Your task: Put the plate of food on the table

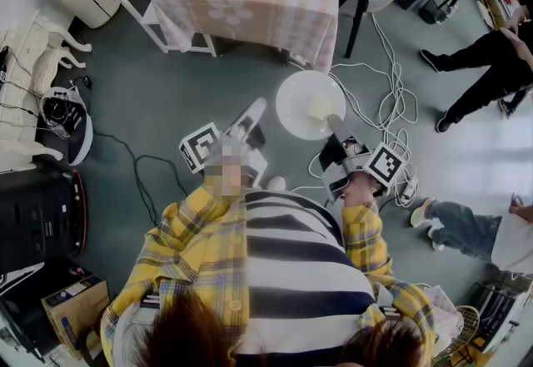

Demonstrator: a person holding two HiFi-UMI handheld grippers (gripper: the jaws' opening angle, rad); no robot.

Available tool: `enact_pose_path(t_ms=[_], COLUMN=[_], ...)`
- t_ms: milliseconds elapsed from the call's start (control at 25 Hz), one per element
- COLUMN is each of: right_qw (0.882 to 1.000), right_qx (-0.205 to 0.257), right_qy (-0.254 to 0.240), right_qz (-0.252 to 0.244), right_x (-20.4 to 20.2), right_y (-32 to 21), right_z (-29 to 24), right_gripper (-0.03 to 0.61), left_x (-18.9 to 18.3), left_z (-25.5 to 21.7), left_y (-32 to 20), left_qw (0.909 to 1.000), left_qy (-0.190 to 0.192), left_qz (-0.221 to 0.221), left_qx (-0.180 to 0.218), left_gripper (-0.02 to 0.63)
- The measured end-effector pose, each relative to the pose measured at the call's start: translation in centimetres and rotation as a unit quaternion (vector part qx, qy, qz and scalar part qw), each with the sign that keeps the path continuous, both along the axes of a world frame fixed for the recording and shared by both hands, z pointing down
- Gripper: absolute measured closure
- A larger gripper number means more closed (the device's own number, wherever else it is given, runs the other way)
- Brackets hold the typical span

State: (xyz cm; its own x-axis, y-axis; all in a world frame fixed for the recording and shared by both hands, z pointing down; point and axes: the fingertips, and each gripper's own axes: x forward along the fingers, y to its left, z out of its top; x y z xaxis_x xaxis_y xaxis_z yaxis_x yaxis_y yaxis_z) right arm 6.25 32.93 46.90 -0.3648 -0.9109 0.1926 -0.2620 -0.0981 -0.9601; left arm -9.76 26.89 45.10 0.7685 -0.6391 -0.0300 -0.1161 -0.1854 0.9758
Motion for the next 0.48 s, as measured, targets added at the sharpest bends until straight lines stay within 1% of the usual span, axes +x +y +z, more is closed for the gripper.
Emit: enact_pose_path(t_ms=[80,280,480], right_qw=[1.0,1.0,1.0], right_qx=[0.003,0.005,0.005], right_qy=[-0.001,0.002,0.001], right_qz=[-0.002,-0.004,-0.006], right_x=[-0.17,-0.14,-0.13], right_y=[-0.11,-0.12,-0.16], right_z=[-0.09,-0.1,0.08], right_gripper=[0.566,0.566,0.569], left_x=[-0.16,0.3,0.51], left_z=[0.41,-0.01,0.76], left_y=[-0.1,0.06,0.17], left_qw=[0.9999,1.0,0.9998], left_qy=[-0.01,0.002,-0.018], left_qz=[0.0,0.003,0.009], left_qx=[0.002,-0.001,0.005], left_gripper=[0.528,0.531,0.532])
